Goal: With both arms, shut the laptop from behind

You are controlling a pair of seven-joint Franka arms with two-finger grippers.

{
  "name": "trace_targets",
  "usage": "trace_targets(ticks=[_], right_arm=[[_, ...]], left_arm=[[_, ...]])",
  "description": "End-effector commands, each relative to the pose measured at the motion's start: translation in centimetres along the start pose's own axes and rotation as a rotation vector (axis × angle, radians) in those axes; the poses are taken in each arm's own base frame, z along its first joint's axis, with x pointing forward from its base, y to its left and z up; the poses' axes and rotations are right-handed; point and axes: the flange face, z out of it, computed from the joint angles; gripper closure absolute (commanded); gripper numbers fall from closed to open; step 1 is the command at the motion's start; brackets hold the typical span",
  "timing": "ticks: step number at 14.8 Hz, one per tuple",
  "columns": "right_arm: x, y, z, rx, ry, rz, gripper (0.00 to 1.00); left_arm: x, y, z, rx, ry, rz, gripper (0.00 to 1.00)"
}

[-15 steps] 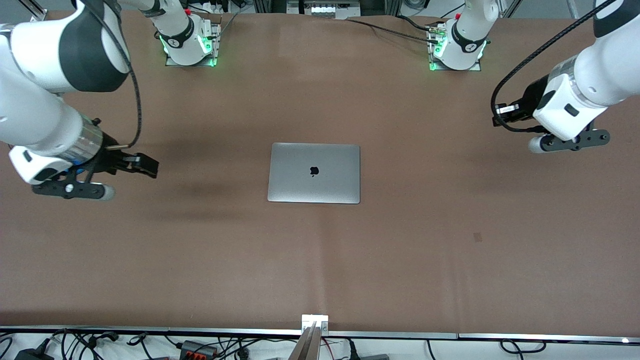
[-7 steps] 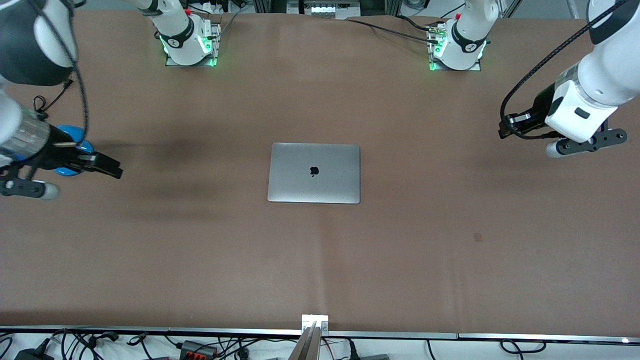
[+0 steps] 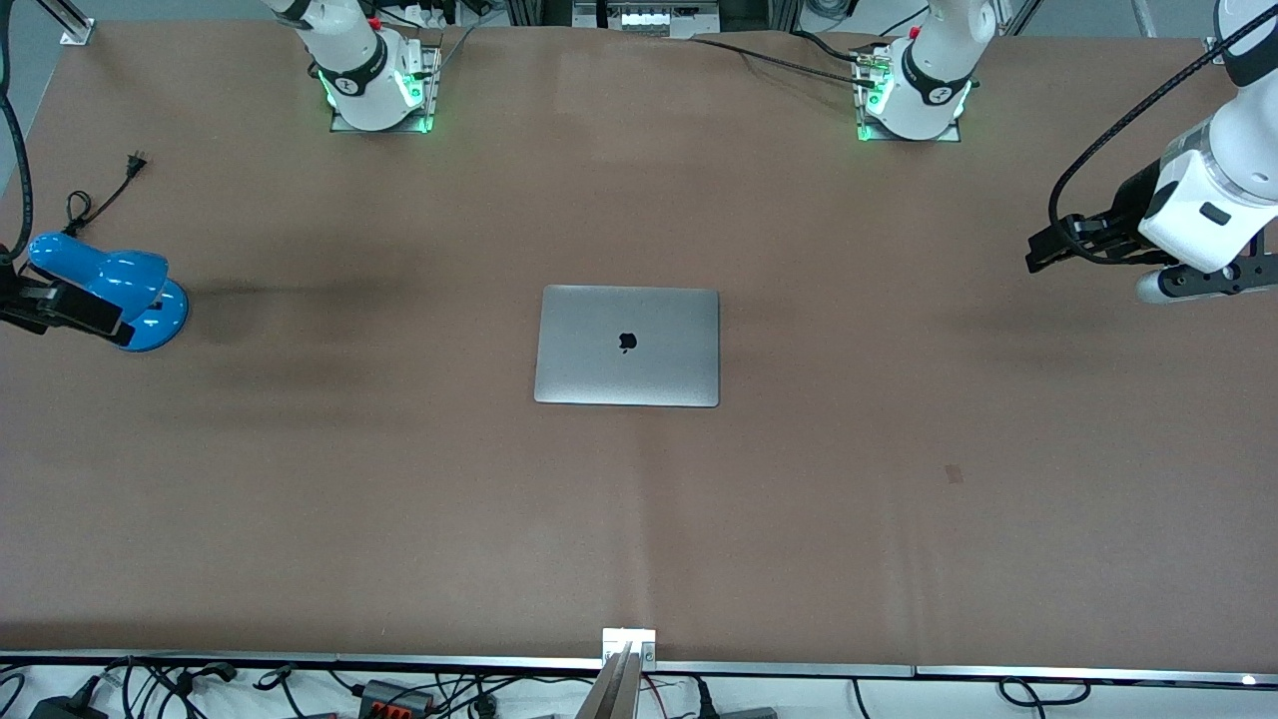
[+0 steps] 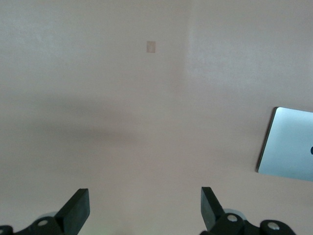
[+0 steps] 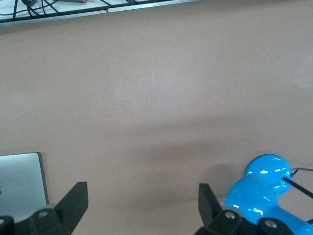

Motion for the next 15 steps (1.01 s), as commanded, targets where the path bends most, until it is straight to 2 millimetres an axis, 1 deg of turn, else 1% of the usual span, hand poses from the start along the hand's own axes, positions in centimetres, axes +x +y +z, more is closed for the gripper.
trace_targets(ticks=[1,4,5,7,10,12,15], right_arm=[[-0.7,0.0,-0.2,-0.014,0.001,-0.047,0.0],[-3.2,0.1,0.9,-0.016,0.016,-0.056,0.0],[-4.3,0.2,1.1,-0.025,0.021,-0.07,0.0],[-6.0,0.4,1.2,-0.023,0.007,-0.073,0.0],[-8.1,0.7,0.9,-0.019,-0.008,-0.065,0.0],[-9.0,0.6,0.9,-0.018,-0.034,-0.069,0.0],[-8.9,0.1,0.8,-0.019,-0.033,-0.07,0.0]], left_arm=[[-1.6,0.7,-0.2,0.018,-0.009,0.002,0.0],[-1.6,1.3,-0.3,0.017,-0.013,-0.023,0.0],[-1.3,1.1,0.0,0.015,-0.022,-0.019,0.0],[-1.2,1.5,-0.4,0.012,-0.015,-0.013,0.0],[-1.1,1.6,-0.4,0.012,-0.02,-0.008,0.0],[-1.1,1.5,-0.4,0.013,-0.019,-0.008,0.0],[-1.1,1.3,-0.3,0.013,-0.029,-0.011,0.0]])
